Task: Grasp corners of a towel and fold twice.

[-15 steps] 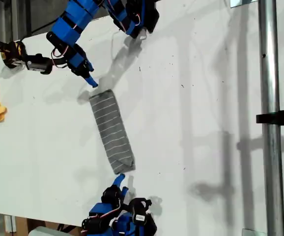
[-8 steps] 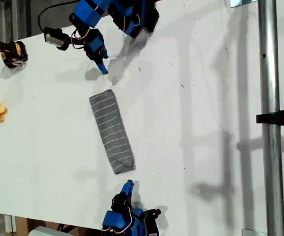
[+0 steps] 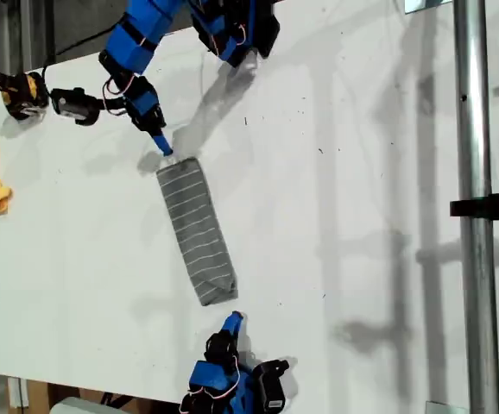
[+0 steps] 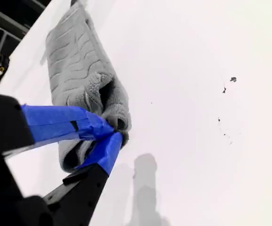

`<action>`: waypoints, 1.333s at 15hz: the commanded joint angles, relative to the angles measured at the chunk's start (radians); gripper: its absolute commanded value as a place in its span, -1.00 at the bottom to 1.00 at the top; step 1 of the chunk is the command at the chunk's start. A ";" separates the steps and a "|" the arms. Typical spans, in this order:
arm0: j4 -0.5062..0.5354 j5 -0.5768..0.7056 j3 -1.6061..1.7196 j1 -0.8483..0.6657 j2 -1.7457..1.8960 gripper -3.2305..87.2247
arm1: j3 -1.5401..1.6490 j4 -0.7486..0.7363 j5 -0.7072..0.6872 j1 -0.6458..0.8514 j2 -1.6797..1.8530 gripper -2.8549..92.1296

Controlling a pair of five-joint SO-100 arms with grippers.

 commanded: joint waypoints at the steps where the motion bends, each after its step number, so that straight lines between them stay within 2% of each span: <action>1: -0.006 -0.018 -0.005 0.017 0.006 -0.94 | -0.265 -0.018 -0.067 -0.025 -0.241 -0.25; 4: 0.000 -0.040 0.008 0.026 0.006 -0.94 | -0.449 -0.035 -0.077 -0.080 -0.491 -0.26; 10: 0.012 -0.057 0.023 0.035 0.006 -0.94 | -0.623 -0.020 -0.060 -0.117 -0.790 -0.25; 15: 0.012 -0.058 0.026 0.032 0.006 -0.94 | -0.710 0.017 -0.049 -0.181 -0.857 -0.26; 16: 0.012 -0.058 0.026 0.032 0.006 -0.94 | -0.727 0.021 -0.046 -0.204 -0.862 -0.31; 20: 0.009 -0.058 0.025 0.031 0.006 -0.94 | -0.778 0.046 -0.035 -0.270 -0.861 -0.83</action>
